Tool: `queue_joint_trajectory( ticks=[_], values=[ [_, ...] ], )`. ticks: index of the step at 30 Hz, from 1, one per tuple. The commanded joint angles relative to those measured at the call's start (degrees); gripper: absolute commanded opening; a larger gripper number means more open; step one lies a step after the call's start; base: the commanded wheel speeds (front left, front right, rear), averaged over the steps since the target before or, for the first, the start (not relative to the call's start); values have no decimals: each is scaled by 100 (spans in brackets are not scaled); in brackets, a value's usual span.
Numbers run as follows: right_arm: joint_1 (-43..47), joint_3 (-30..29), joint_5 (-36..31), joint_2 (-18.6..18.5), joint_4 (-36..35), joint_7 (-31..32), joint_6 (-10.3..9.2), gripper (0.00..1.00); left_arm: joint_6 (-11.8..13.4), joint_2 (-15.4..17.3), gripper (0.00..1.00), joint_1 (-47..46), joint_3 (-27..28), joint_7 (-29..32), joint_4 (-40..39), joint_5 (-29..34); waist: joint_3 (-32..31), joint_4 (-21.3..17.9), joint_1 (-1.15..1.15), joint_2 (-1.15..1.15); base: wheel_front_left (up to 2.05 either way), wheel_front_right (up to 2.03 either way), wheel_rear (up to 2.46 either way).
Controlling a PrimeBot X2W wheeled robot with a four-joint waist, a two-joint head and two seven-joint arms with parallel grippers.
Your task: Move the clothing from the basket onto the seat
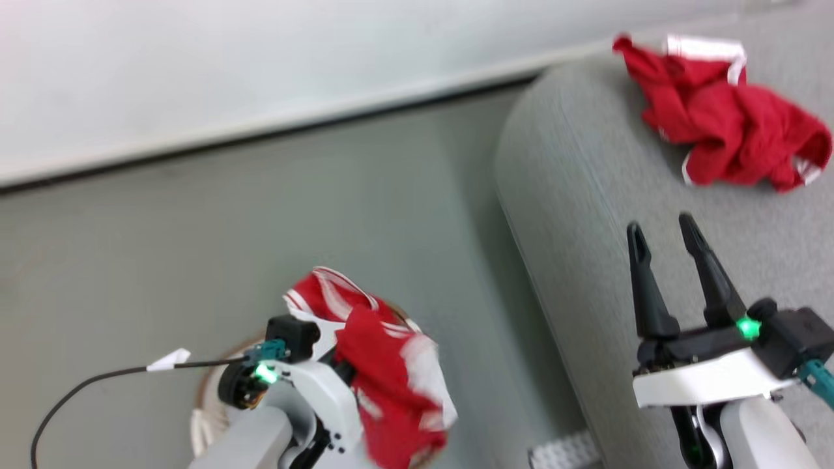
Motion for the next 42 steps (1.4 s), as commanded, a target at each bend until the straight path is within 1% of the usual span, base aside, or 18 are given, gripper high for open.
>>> queue_joint_trajectory(
  ticks=[1,4,8,11,18,25,31,38,42],
  values=[
    [133,-21,15,-82,29,4,-13,100,7,38,0,111,112,-21,-180,20,-528,330,1,0,0,0,0],
    [297,-15,67,-98,75,4,-13,100,25,95,0,296,390,-19,-625,147,-798,443,1,0,0,0,0],
    [478,42,122,-114,143,4,-13,100,133,110,0,478,667,-17,-1185,381,-1096,555,1,0,0,0,0],
    [568,102,153,-130,177,4,-13,100,190,138,0,563,878,-16,-1582,426,-1275,621,1,0,0,0,0],
    [732,251,220,-142,243,4,-13,100,347,256,0,406,1090,36,-2321,523,-1580,766,1,0,0,0,0],
    [792,410,272,-117,267,4,-13,100,530,441,0,-34,1286,365,-3134,472,-1593,897,1,0,0,0,0],
    [752,542,288,-79,289,4,-13,100,668,556,0,-428,1438,628,-3650,469,-1533,963,1,0,0,0,0],
    [689,740,323,-41,331,4,-13,100,797,620,0,-491,1483,766,-3853,441,-1454,975,1,0,0,0,0],
    [610,929,332,-42,362,4,-13,100,804,598,0,-458,1446,769,-3823,419,-1420,991,1,0,0,0,0]
  ],
)
